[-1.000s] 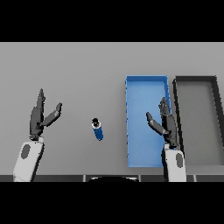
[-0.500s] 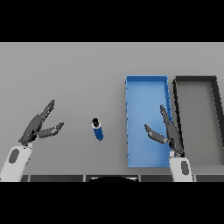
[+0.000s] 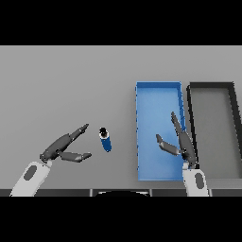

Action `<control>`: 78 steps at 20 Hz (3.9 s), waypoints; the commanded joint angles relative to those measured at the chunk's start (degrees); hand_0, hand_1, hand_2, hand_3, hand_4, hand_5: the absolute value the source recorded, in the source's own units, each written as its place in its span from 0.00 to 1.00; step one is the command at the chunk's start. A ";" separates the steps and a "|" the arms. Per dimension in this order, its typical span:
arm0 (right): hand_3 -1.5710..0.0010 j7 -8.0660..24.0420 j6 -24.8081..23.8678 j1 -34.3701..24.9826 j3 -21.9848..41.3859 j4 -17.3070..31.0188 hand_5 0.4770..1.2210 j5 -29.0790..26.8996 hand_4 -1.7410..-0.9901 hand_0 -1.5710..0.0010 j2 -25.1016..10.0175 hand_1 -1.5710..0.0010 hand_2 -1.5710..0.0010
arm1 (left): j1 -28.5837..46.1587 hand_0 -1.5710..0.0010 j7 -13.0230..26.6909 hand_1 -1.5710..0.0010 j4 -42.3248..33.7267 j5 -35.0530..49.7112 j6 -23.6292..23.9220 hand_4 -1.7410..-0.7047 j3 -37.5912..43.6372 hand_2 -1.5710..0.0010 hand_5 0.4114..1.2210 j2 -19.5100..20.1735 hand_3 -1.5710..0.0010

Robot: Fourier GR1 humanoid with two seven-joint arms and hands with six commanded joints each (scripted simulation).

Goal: Pick up the blue pipe and place it into the blue bin.

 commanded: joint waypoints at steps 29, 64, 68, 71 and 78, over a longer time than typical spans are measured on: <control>1.00 0.99 -0.05 1.16 -0.50 -0.70 0.25 0.10 0.58 1.00 -0.42 1.00 1.00 | -8.44 0.26 -8.03 0.22 17.77 -7.22 5.14 0.12 -6.35 0.20 0.84 -24.33 0.20; 1.00 7.07 17.89 -6.40 -1.67 -7.81 0.07 -24.51 0.60 1.00 -7.71 1.00 1.00 | -12.64 0.00 0.29 0.00 2.27 -5.66 5.10 0.01 -9.15 0.00 1.00 -25.85 0.08; 1.00 13.86 23.74 -12.38 1.62 -13.13 0.04 -32.89 0.54 1.00 -12.17 1.00 1.00 | -13.28 0.00 0.87 0.00 1.56 -5.96 5.29 0.01 -9.15 0.00 1.00 -25.94 0.08; 1.00 17.85 25.57 -17.30 4.39 -15.32 0.02 -36.41 0.54 1.00 -13.52 1.00 1.00 | -13.47 0.00 1.60 0.00 2.23 -6.65 5.22 0.01 -9.40 0.00 1.00 -25.95 0.08; 1.00 22.65 27.53 -27.10 10.97 -14.54 0.03 -35.09 0.60 1.00 -10.69 1.00 1.00 | -13.05 0.00 -0.68 0.00 1.68 -5.70 3.48 0.07 -9.16 0.00 1.00 -25.47 0.06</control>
